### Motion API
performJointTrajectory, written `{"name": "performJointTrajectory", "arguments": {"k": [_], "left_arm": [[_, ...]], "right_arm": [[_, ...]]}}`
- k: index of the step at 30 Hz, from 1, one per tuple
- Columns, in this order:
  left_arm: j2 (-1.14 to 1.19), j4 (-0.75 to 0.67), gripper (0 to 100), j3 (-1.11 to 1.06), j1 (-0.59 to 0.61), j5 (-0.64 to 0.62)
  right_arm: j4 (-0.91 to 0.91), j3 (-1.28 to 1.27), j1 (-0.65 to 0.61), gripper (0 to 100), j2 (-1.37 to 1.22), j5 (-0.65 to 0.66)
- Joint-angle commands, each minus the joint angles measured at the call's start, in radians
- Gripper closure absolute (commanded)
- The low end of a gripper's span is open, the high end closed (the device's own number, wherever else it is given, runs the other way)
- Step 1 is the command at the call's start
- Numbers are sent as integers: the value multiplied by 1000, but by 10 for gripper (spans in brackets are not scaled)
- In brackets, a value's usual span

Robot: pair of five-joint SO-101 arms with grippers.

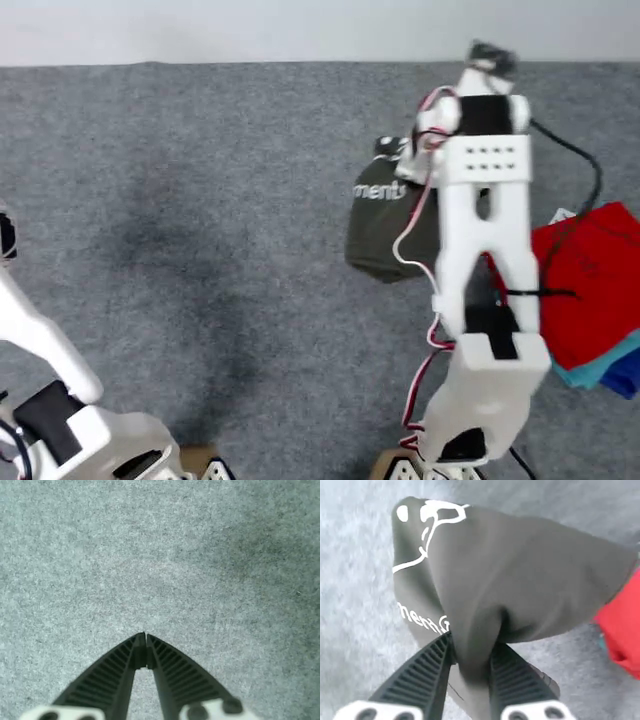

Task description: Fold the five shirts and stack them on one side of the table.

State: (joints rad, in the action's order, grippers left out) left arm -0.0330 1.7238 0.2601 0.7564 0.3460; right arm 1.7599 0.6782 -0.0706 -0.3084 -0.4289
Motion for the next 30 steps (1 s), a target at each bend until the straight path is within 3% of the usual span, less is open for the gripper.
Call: {"name": "performJointTrajectory", "arguments": {"k": [1,10,17,30], "left_arm": [[-48,6,992,33,-8,9],[-48,6,992,33,-8,9],[-48,8,992,33,-8,9],[-48,8,992,28,-21,9]], "right_arm": [[33,18,84,989,130,21],[33,18,222,989,315,103],[33,12,404,989,337,210],[33,12,653,974,70,348]]}}
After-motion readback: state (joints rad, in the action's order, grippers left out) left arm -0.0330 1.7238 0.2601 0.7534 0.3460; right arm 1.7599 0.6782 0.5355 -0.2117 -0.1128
